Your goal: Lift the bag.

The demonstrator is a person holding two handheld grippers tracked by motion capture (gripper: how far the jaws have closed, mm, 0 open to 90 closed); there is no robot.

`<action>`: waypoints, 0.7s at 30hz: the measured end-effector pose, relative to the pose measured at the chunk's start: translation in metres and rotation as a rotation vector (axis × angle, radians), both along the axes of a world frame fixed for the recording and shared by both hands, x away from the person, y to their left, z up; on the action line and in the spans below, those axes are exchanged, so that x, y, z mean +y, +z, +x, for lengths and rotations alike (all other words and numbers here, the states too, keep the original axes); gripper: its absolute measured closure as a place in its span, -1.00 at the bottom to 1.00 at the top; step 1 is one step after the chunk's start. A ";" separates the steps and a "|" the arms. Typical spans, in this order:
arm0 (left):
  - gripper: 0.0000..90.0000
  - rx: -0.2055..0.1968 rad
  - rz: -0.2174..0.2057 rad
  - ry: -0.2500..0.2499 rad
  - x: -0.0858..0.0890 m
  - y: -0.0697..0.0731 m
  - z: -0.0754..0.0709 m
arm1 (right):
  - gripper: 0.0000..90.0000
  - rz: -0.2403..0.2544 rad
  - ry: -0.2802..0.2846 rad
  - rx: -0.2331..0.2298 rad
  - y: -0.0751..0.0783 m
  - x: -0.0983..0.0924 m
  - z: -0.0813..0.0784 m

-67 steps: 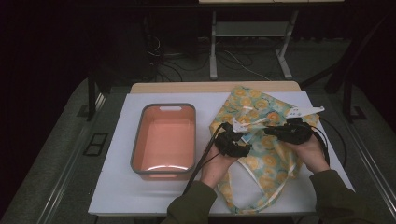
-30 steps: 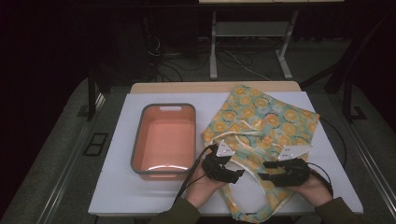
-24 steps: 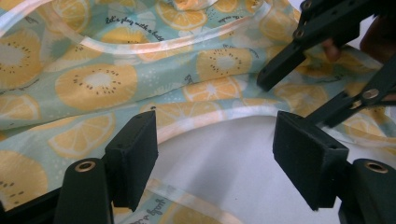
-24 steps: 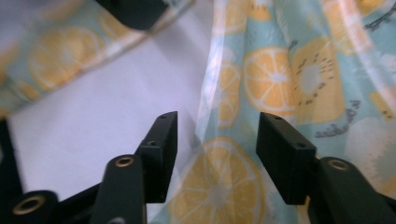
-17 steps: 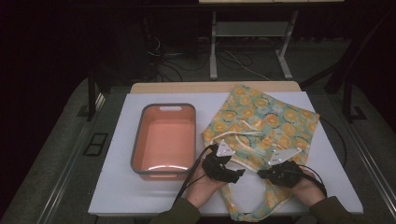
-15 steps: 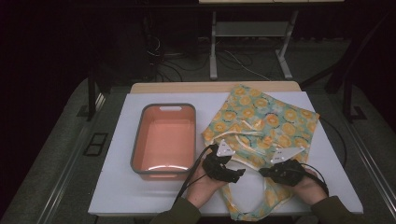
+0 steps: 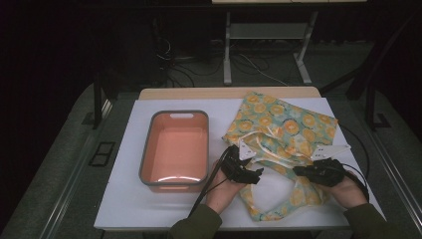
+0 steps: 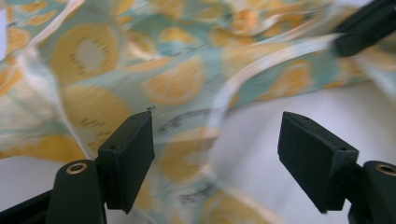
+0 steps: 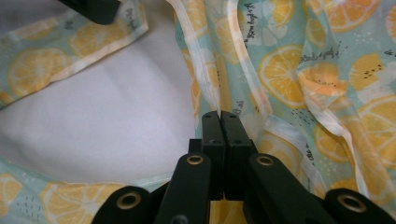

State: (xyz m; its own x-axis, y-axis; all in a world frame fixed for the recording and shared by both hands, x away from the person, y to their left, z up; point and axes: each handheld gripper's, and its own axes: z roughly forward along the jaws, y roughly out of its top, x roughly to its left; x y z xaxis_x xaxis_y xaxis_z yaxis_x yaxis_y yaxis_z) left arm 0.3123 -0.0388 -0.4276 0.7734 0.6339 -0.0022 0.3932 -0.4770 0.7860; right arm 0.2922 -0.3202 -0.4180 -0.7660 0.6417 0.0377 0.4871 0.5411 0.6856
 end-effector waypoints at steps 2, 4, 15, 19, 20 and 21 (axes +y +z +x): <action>-0.43 0.016 0.000 0.017 0.000 -0.005 0.006 | 0.98 0.009 -0.002 -0.003 0.001 -0.002 0.001; -0.42 0.019 0.021 0.037 -0.002 -0.011 0.011 | 0.98 0.019 -0.005 -0.006 0.002 -0.004 0.002; 0.36 0.010 -0.023 0.084 -0.009 -0.023 0.035 | 0.98 0.035 -0.006 -0.002 0.002 -0.005 0.006; 0.81 0.020 -0.085 0.082 -0.006 -0.018 0.035 | 0.98 0.042 -0.005 -0.007 0.003 -0.006 0.005; 0.87 0.025 -0.096 0.082 -0.005 -0.016 0.034 | 0.99 0.043 -0.007 -0.008 0.003 -0.006 0.005; 0.94 0.030 -0.108 0.078 -0.003 -0.013 0.034 | 0.98 0.044 -0.008 -0.008 0.003 -0.006 0.005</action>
State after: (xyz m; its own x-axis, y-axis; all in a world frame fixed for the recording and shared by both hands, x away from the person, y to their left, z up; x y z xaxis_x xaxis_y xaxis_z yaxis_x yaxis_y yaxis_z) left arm 0.3465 -0.0416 -0.4410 0.7200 0.6873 -0.0960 0.4500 -0.3571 0.8185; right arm 0.2973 -0.3266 -0.4149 -0.7609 0.6461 0.0599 0.4857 0.5060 0.7127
